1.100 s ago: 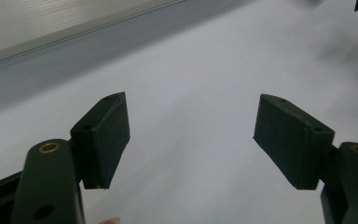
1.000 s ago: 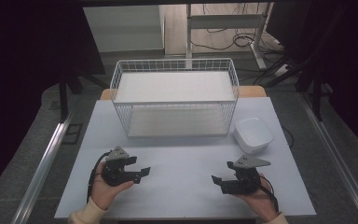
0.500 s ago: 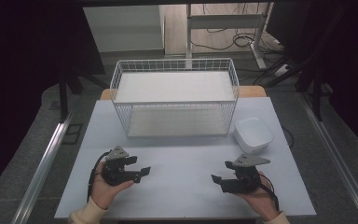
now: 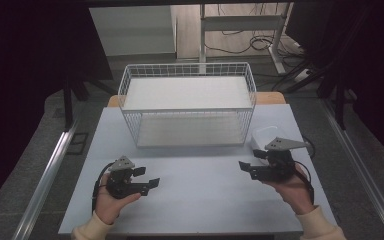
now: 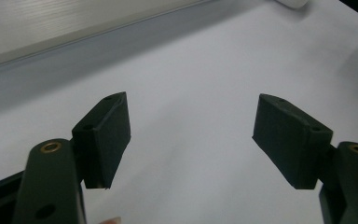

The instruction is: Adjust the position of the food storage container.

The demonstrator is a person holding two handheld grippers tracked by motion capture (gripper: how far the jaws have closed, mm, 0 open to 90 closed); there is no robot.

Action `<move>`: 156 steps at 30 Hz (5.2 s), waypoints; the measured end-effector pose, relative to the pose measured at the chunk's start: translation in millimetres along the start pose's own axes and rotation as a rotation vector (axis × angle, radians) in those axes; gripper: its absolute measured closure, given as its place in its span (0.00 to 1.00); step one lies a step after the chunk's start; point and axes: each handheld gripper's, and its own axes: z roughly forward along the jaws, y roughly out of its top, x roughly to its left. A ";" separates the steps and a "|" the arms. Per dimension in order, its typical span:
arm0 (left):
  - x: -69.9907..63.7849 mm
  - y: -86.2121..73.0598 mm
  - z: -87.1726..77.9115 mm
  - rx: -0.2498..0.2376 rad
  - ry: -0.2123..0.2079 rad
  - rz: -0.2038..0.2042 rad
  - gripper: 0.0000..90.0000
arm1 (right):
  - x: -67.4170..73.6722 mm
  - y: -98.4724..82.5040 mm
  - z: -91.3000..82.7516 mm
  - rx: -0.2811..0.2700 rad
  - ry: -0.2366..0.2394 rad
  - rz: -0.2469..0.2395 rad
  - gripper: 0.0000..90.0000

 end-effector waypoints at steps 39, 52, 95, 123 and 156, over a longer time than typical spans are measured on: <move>4.9 0.7 -1.0 0.000 -0.006 -0.018 0.30 | -150.3 74.1 71.1 0.251 -0.194 0.221 0.99; 5.7 0.6 -1.5 -0.002 -0.007 -0.021 0.30 | -166.0 62.2 98.3 0.325 -0.218 0.240 0.99; 1.2 0.7 0.3 0.008 -0.007 -0.005 0.30 | -133.9 26.4 52.0 0.324 -0.181 0.202 0.99; -1.2 4.3 1.2 0.010 -0.012 -0.003 0.29 | -157.8 -48.6 -18.1 0.321 -0.274 0.231 0.99; -1.1 3.9 1.1 0.013 -0.016 -0.007 0.29 | -71.1 -34.3 31.8 0.356 -0.102 0.030 0.99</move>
